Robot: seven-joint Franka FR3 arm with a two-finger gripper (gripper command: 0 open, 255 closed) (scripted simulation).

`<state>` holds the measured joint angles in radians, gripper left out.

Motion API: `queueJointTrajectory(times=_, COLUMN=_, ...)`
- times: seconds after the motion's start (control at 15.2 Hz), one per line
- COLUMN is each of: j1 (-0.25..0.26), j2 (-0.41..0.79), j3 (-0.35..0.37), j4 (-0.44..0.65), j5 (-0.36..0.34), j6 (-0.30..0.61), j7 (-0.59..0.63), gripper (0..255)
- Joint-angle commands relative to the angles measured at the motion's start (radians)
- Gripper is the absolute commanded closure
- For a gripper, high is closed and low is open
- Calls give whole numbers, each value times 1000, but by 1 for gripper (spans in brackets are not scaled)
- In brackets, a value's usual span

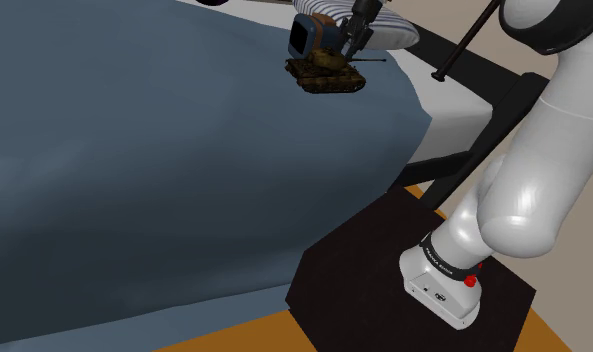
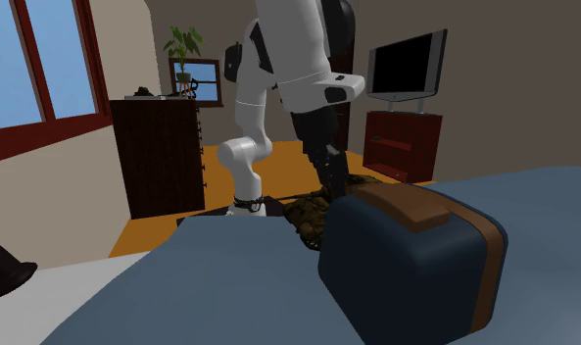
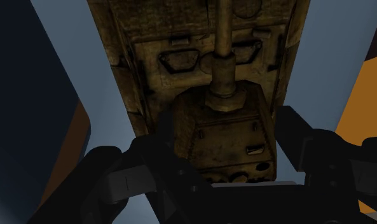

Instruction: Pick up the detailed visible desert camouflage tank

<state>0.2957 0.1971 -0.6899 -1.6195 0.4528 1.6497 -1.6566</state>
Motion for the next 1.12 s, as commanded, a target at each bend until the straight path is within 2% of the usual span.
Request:
queueJointTrajectory(times=0.0, j1=-1, j2=2, j3=0, j4=13, j5=0, j6=-13, j7=4, gripper=255)
queueJointTrajectory(times=0.92, j1=-39, j2=34, j3=-6, j4=236, j5=19, j6=-205, j7=52, gripper=255)
queueJointTrajectory(times=1.06, j1=-40, j2=35, j3=-6, j4=239, j5=20, j6=-207, j7=52, gripper=255)
